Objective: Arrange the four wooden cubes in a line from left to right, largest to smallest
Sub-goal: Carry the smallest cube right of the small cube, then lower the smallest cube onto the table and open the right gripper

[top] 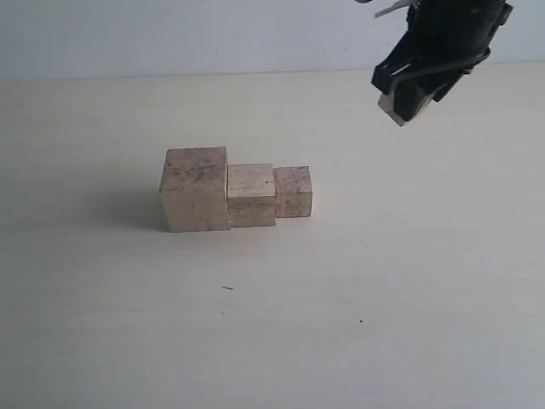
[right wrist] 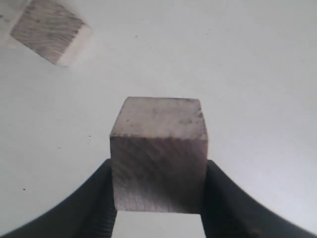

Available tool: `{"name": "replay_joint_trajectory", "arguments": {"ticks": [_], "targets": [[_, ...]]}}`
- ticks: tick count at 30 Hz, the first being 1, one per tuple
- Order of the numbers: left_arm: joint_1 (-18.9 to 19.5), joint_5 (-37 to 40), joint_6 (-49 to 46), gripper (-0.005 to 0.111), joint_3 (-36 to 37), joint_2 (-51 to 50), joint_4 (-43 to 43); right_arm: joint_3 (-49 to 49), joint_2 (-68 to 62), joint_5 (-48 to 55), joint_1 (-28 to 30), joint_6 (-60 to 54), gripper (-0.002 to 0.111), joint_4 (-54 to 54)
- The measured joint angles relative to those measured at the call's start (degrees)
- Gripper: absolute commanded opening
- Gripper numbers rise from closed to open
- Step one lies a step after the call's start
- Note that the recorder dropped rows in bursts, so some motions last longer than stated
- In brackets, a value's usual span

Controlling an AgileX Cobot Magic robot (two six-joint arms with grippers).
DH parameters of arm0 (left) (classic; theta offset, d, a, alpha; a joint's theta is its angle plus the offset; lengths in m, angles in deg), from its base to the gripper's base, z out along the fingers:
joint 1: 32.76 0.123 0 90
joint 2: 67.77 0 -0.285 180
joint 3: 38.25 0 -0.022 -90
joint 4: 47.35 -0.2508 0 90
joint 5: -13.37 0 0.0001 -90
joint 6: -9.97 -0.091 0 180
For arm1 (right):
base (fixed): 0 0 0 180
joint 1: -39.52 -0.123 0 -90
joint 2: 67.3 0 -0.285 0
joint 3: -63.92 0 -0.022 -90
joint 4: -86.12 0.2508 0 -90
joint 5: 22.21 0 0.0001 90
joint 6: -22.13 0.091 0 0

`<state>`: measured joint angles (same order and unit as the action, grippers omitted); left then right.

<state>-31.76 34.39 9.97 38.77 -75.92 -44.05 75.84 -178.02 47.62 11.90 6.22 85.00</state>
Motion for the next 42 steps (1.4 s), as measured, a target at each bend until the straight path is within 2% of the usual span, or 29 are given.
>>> {"name": "replay_joint_trajectory", "arguments": {"ticks": [4,9,14,19,23,35,42], "targets": [[0.0,0.0,0.0,0.0,0.0,0.0,0.0,0.0,-3.2,0.3,3.0,-3.5,0.0,0.6],[0.0,0.0,0.0,0.0,0.0,0.0,0.0,0.0,-9.6,0.3,3.4,-9.2,0.0,6.4],[0.0,0.0,0.0,0.0,0.0,0.0,0.0,0.0,-15.9,0.3,3.4,-23.2,0.0,14.5],[0.0,0.0,0.0,0.0,0.0,0.0,0.0,0.0,-20.0,0.3,3.4,-39.8,0.0,14.9],[0.0,0.0,0.0,0.0,0.0,0.0,0.0,0.0,-21.0,-1.2,3.4,-47.1,0.0,15.1],[0.0,0.0,0.0,0.0,0.0,0.0,0.0,0.0,-21.2,-10.9,3.4,-49.5,0.0,17.5],[0.0,0.0,0.0,0.0,0.0,0.0,0.0,0.0,-21.2,-12.3,3.4,-49.5,0.0,18.7]]}}
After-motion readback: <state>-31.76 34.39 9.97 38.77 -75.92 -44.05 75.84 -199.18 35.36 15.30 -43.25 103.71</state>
